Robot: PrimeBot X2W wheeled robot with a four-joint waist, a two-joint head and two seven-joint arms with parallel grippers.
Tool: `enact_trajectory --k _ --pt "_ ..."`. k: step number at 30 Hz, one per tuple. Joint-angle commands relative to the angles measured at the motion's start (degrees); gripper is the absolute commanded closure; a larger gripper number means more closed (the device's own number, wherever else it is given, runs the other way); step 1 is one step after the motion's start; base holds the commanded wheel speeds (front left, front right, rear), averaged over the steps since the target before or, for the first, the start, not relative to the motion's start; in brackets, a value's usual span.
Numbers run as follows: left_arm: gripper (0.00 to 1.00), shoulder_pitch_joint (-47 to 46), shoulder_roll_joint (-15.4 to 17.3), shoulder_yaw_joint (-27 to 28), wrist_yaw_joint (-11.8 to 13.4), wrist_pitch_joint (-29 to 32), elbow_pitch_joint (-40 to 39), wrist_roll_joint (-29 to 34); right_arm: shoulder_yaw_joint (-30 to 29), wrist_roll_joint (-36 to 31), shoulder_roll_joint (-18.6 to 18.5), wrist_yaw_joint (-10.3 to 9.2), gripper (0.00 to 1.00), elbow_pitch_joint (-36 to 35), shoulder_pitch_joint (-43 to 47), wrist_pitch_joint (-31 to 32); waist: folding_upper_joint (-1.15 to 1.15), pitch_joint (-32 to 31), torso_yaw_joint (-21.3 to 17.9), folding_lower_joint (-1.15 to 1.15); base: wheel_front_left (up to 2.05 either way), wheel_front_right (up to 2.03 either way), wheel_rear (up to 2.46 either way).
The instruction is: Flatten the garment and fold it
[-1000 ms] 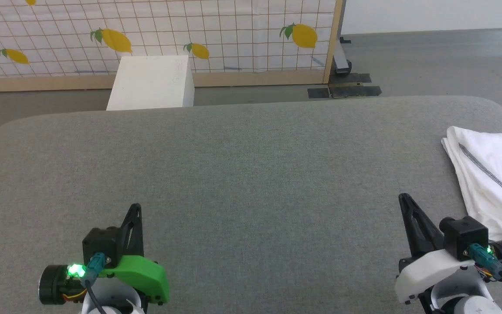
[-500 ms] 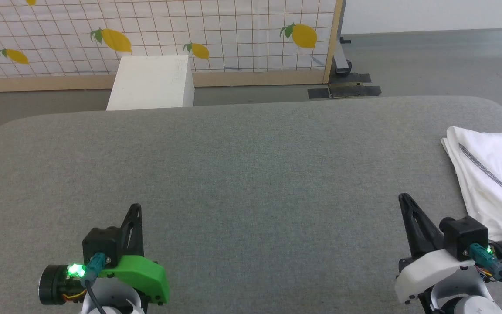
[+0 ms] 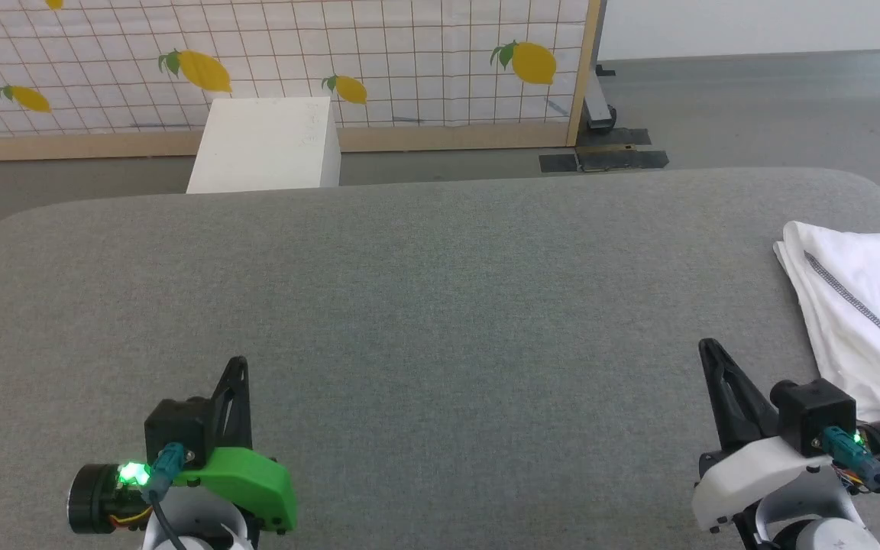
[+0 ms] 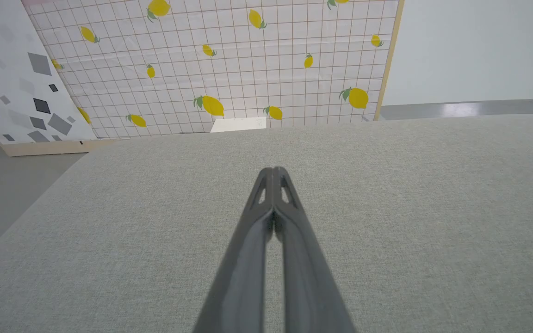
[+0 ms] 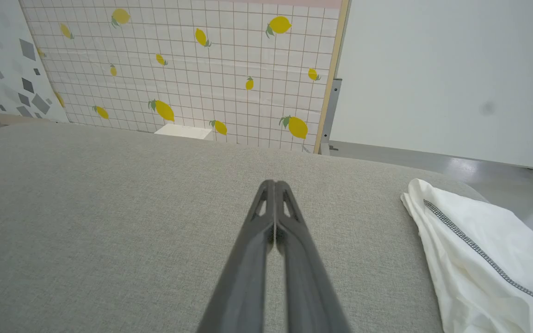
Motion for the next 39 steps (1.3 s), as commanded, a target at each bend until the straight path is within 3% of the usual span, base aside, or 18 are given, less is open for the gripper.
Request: enact_trajectory --k 1,39 --pt "1.0 -1.0 -0.3 0.2 0.0 0.1 0.2 0.6 0.1 0.0 0.1 -0.1 1.0 0.1 -1.0 0.0 0.0 0.0 0.0 0.0 0.0 0.0 0.0" --pt "1.0 -1.0 -0.3 0.2 0.0 0.1 0.2 0.6 0.1 0.0 0.2 -0.1 1.0 0.1 -1.0 0.0 0.0 0.0 0.0 0.0 0.0 0.0 0.0"
